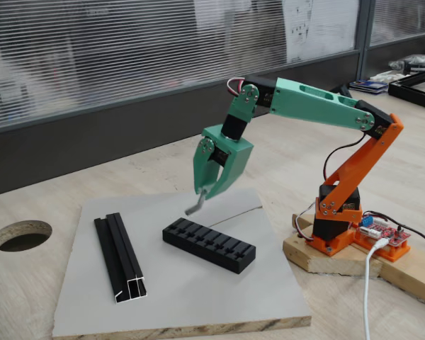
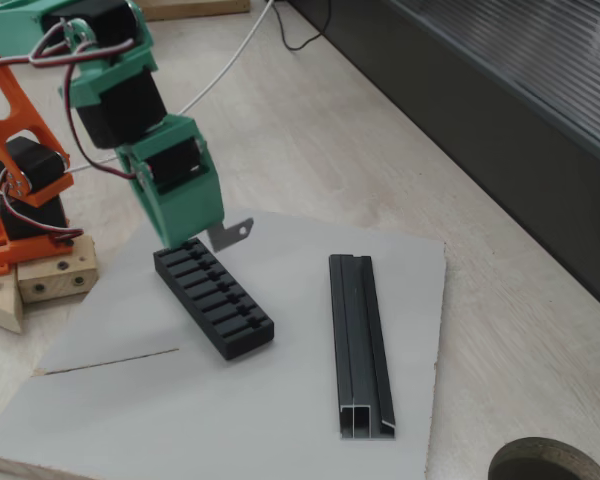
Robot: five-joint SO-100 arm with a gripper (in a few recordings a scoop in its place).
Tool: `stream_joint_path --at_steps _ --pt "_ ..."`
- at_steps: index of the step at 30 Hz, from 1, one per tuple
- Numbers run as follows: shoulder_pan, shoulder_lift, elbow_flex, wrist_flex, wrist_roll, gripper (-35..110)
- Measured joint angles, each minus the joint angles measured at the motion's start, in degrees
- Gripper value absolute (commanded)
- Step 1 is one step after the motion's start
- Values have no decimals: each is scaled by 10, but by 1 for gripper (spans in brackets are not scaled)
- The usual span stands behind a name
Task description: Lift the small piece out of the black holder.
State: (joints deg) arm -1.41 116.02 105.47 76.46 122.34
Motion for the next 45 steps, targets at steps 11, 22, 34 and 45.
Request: stream_joint_path --at_steps 11,22,34,45 --pt "0 0 -77 0 0 3" --pt "0 0 -158 0 0 3" --pt "0 0 -218 0 0 3" --pt "0 0 -255 0 0 3"
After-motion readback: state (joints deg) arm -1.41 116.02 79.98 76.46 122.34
